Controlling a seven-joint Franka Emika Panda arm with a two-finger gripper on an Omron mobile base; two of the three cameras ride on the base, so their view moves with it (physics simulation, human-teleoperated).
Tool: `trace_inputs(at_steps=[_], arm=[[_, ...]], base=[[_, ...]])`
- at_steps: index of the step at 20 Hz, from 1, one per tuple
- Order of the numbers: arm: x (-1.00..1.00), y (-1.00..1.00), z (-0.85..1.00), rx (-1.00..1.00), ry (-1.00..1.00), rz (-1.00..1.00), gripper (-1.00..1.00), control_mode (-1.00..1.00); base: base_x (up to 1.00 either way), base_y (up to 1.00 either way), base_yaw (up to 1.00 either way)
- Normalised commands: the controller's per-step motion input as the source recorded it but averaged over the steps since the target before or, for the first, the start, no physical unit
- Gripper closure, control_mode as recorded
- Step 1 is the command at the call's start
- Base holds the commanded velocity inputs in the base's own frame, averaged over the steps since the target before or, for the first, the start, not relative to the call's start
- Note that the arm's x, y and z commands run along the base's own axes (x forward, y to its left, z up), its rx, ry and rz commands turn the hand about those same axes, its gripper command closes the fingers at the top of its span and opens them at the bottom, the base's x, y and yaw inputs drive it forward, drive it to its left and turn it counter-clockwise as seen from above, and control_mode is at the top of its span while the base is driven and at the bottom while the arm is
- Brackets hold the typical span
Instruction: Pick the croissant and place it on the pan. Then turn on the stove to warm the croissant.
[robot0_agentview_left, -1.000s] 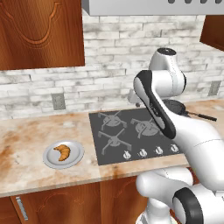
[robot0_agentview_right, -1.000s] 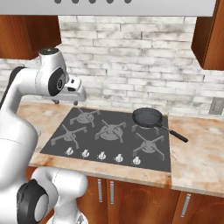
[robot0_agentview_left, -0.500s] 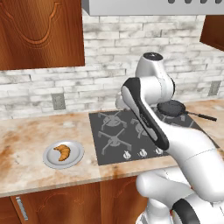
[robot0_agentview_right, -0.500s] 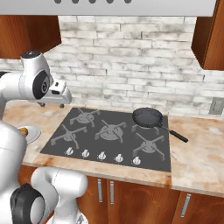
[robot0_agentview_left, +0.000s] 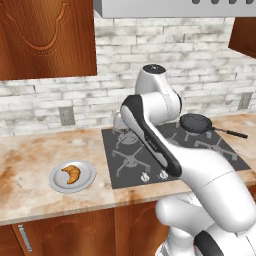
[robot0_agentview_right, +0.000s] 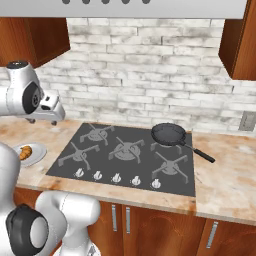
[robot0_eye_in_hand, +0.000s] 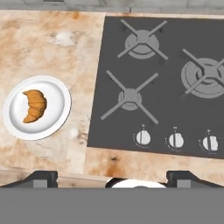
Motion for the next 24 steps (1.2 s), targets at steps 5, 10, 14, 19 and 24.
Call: trace_inputs(at_steps=[5,10,14,19,24], arm=[[0.0,0.55,-0.12,0.0,0.05,0.0,-1.0,-1.0],[0.0,0.43,-0.26,0.0,0.07,0.0,-1.0,-1.0],[0.0,0.41,-0.28,0.0,0.03,0.0,-1.0,-1.0],[0.04,0.43,-0.3,0.0,0.02,0.03,-1.0,-1.0],[0.11,0.43,-0.27,0.0,0.01,0.04,-1.0,-1.0]], base=[[0.0,0.0,0.0],[0.0,0.0,0.0],[0.0,0.0,0.0],[0.0,0.0,0.0],[0.0,0.0,0.0]])
